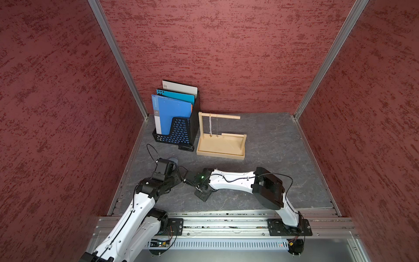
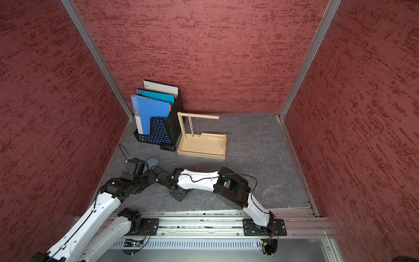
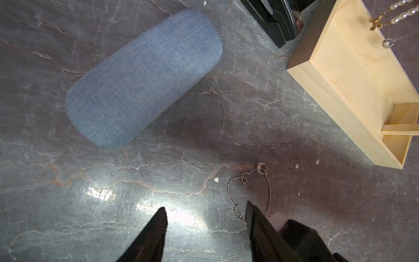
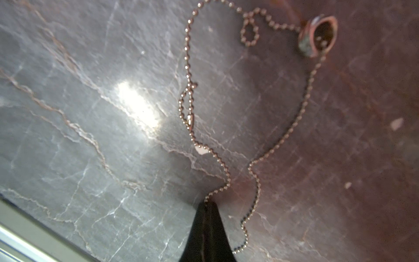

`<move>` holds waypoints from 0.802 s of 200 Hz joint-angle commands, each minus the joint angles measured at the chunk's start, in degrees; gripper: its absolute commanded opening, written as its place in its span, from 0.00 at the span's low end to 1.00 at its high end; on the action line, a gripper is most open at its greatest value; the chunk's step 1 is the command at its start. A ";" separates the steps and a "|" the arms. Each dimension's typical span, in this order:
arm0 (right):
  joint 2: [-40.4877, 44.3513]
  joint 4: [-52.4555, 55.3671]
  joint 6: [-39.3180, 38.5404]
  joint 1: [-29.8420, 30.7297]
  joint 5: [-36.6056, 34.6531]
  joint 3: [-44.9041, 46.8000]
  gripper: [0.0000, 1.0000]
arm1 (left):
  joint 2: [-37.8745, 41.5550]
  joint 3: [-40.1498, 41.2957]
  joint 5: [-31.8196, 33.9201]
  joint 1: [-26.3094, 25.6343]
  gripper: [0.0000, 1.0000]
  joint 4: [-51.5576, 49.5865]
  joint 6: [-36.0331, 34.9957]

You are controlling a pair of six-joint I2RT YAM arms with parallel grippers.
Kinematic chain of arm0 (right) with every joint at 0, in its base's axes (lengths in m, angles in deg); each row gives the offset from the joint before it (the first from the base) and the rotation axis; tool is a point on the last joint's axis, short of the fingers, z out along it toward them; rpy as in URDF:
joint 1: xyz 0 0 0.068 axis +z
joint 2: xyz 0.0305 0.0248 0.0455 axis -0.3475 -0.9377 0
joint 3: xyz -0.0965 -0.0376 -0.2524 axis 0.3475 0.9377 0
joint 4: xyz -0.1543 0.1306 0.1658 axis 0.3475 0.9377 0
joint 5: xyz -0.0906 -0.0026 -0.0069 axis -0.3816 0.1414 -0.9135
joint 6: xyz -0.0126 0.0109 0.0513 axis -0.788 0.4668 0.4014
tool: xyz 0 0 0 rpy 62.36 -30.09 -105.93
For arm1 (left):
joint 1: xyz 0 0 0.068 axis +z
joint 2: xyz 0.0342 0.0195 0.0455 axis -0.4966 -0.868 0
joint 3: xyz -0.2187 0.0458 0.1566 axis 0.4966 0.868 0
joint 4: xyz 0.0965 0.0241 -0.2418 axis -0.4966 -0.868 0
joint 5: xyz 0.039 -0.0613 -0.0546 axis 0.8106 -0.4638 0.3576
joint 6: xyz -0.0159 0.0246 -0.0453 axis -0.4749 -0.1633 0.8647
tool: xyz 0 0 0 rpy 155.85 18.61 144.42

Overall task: Hang the necklace on the jewelry display stand
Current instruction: Pick up the necklace from the center of the board.

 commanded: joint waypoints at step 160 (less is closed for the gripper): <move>28.40 -12.88 0.51 -5.02 -12.05 7.31 0.00 | 8.77 1.63 -6.57 -17.58 0.55 20.70 -24.74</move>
